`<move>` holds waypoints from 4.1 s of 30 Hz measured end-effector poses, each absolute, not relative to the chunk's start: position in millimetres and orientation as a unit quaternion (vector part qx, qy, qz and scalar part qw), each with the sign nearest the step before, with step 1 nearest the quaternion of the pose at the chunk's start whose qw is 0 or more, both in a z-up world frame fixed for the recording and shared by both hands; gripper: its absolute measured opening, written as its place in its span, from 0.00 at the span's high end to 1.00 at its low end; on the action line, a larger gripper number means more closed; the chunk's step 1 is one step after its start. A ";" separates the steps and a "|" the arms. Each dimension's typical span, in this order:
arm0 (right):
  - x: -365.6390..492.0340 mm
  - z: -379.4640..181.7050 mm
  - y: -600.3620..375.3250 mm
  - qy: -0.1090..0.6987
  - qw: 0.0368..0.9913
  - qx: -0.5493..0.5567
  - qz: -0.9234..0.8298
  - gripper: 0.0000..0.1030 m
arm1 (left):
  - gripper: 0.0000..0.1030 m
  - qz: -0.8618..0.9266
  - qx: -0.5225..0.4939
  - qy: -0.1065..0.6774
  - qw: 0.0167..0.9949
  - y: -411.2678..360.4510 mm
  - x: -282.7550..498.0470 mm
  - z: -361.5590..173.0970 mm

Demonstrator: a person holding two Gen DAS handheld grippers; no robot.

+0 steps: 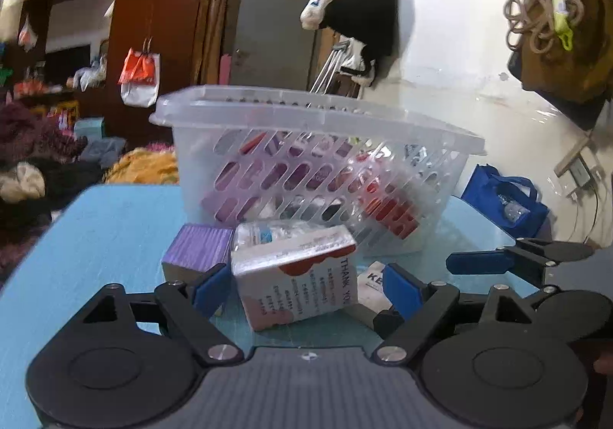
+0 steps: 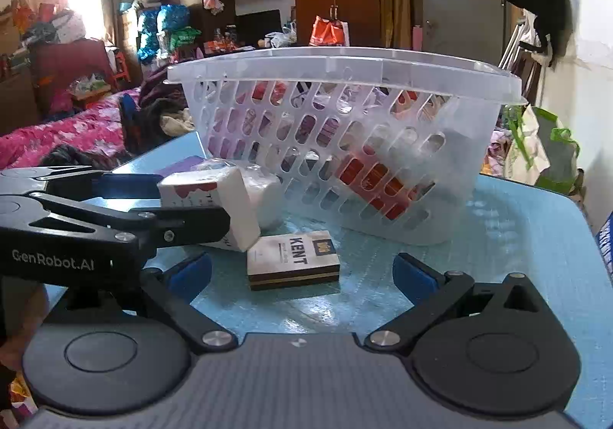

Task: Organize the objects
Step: 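Grasp the white 'Thank you' tissue box with the left gripper while the right grasps the KENT pack, then lift both boxes over the white basket and open both grippers, then grasp the last purple box with the left gripper while the right grasps the plastic-wrapped roll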

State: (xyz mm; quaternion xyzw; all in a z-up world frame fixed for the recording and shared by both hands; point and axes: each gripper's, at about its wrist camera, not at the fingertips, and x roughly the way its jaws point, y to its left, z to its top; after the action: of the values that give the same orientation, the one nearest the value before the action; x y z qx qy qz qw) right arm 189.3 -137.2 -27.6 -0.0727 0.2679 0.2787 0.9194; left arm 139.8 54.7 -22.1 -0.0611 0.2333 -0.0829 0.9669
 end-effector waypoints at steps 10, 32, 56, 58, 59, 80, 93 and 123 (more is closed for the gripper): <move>189.3 -28.3 -122.6 0.274 0.915 -0.112 0.274 0.00 | 0.59 -0.076 -0.075 0.217 0.970 65.3 135.2 -23.8; 202.2 -29.5 -115.7 0.304 0.899 -0.124 0.289 0.42 | 0.22 -0.097 -0.068 0.242 0.963 54.4 152.8 -23.7; 183.3 -28.5 -144.0 0.248 0.924 -0.067 0.283 0.42 | 0.27 -0.122 -0.102 0.128 0.979 64.4 122.3 -19.8; 179.1 -26.7 -147.2 0.229 0.932 -0.058 0.274 0.42 | 0.27 -0.124 -0.100 0.117 0.980 62.6 119.6 -18.7; 176.2 -25.7 -148.8 0.218 0.937 -0.054 0.267 0.42 | 0.27 -0.127 -0.097 0.114 0.980 60.9 119.1 -18.2; 171.6 -21.0 -165.1 0.180 0.950 -0.016 0.254 0.42 | 0.27 -0.133 -0.103 0.095 0.981 68.5 111.7 -18.2; 151.6 44.9 -174.9 0.078 0.967 -0.004 0.241 0.42 | 0.27 -0.124 -0.102 0.045 0.986 86.2 121.7 57.4; 178.7 19.8 -135.1 0.169 0.940 -0.019 0.296 0.00 | 0.06 -0.066 -0.014 0.133 0.989 87.6 182.4 67.5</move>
State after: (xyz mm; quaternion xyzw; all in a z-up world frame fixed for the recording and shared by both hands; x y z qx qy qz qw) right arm 178.7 -135.1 19.8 -0.0193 0.1688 0.2961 0.9399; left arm 182.4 87.6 67.5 -0.0137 0.1329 -0.0655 0.9889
